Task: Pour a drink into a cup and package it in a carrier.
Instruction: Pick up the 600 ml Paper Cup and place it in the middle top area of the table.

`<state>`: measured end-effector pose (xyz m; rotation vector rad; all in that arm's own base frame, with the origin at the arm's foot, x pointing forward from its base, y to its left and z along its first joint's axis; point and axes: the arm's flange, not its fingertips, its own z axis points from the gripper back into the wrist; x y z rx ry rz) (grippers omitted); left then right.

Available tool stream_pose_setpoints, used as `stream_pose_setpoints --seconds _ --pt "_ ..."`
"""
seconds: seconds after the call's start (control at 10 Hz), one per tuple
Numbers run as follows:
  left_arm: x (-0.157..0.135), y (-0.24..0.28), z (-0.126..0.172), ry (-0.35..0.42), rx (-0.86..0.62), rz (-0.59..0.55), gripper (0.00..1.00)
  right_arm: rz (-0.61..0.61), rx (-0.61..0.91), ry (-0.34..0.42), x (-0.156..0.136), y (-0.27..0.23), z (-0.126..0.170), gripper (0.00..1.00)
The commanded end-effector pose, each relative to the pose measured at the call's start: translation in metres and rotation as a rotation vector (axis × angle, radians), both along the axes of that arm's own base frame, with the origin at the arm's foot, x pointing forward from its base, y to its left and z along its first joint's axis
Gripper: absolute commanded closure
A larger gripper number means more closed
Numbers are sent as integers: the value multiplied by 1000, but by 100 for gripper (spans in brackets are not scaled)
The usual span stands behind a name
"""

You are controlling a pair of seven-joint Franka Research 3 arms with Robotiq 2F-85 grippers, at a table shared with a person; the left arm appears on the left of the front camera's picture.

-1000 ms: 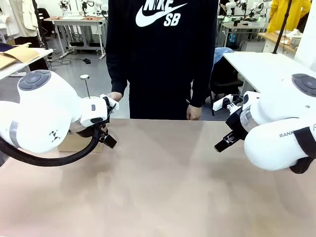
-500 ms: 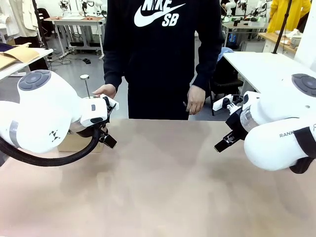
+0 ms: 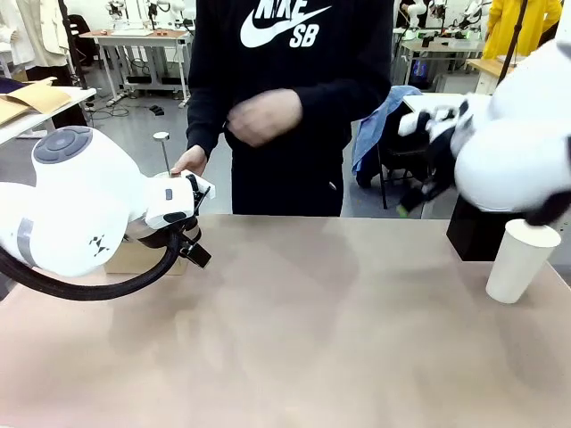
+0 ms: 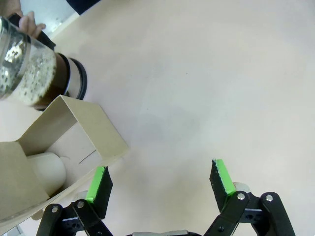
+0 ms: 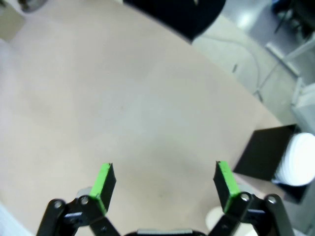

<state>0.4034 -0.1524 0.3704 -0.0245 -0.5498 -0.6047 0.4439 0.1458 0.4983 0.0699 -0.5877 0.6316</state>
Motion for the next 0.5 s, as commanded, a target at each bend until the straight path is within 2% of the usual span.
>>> stream_pose_setpoints --seconds 0.0,0.1,0.2,0.4 --pt "0 0 0 0 0 0 0 126 80 39 6 -46 57 0" --pt "0 0 0 0 0 0 0 176 130 37 1 -78 80 0" --pt "0 0 0 0 0 0 0 198 169 45 -5 -113 90 0" --pt "0 0 0 0 0 0 0 354 241 3 -33 -185 86 0"
